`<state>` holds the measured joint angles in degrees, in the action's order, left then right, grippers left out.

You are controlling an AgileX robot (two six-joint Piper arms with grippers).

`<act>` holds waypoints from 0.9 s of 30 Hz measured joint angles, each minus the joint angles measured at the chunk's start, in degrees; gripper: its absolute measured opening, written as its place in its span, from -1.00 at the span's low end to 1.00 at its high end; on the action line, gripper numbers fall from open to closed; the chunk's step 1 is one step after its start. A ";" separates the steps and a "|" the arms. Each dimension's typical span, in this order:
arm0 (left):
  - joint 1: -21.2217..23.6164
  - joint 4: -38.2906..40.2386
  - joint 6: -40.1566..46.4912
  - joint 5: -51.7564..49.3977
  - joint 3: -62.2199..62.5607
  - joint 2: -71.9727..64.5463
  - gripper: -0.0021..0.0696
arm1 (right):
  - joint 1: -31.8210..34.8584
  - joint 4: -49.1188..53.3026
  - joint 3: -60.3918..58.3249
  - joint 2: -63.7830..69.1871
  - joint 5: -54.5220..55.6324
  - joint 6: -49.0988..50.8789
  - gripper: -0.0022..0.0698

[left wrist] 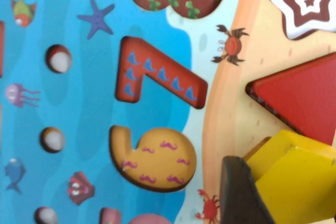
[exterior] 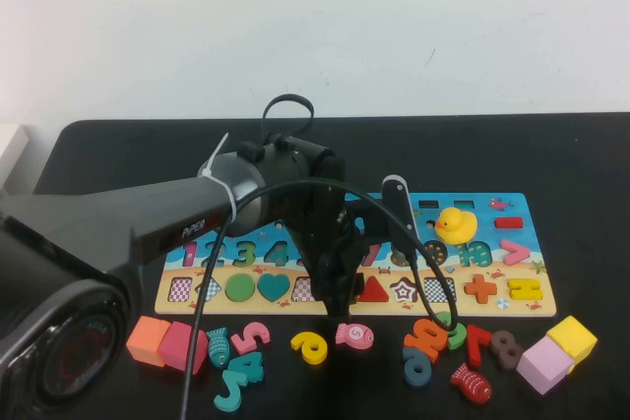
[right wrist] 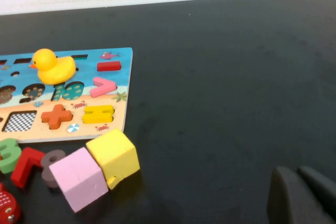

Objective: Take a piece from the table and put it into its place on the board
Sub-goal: Place the "Pentagon" into the hole of the Pentagon

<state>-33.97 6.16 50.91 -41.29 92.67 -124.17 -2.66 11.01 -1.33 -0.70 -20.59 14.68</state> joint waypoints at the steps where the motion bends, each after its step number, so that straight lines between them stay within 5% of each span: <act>1: 0.00 0.00 0.00 0.00 0.00 -0.13 -0.07 | 0.00 0.00 0.00 0.00 0.00 0.00 -0.89; 27: 0.00 -3.22 1.02 -1.41 0.77 -1.15 -0.04 | 0.00 0.00 0.00 0.00 0.00 0.00 -0.89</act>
<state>-33.97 2.94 51.93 -42.70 93.43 -125.32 -2.66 11.01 -1.33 -0.70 -20.59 14.68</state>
